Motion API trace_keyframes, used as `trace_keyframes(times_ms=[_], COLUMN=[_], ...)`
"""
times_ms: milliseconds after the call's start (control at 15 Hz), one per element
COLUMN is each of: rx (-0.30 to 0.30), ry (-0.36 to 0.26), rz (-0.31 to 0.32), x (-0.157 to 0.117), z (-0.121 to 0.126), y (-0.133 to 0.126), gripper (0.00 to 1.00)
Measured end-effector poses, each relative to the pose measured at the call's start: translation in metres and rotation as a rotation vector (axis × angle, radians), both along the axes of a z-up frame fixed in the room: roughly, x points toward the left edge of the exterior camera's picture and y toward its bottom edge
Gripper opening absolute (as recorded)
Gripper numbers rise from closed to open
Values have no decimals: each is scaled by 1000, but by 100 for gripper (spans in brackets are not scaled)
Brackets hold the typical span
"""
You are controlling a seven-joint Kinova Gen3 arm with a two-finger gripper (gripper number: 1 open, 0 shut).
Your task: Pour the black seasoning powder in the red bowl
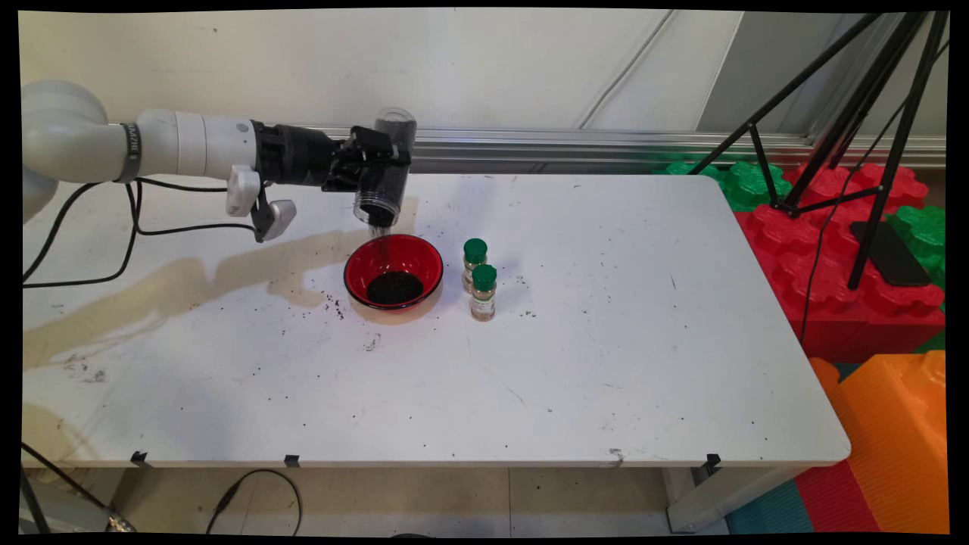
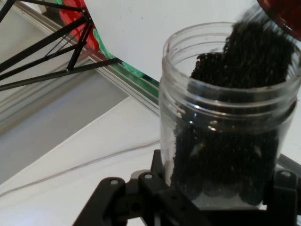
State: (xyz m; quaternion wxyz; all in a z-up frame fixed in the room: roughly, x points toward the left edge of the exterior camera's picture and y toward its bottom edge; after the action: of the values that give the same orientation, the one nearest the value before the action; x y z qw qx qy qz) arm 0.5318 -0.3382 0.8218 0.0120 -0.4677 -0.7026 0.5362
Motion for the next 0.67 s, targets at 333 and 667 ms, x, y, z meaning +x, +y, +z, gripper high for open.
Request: trace_keyframes(times_ms=[333,667], rx=[41,89], ry=[53,115], rz=[34,75], x=[0,2], z=[0,0], y=[0,0], gripper=[0,0])
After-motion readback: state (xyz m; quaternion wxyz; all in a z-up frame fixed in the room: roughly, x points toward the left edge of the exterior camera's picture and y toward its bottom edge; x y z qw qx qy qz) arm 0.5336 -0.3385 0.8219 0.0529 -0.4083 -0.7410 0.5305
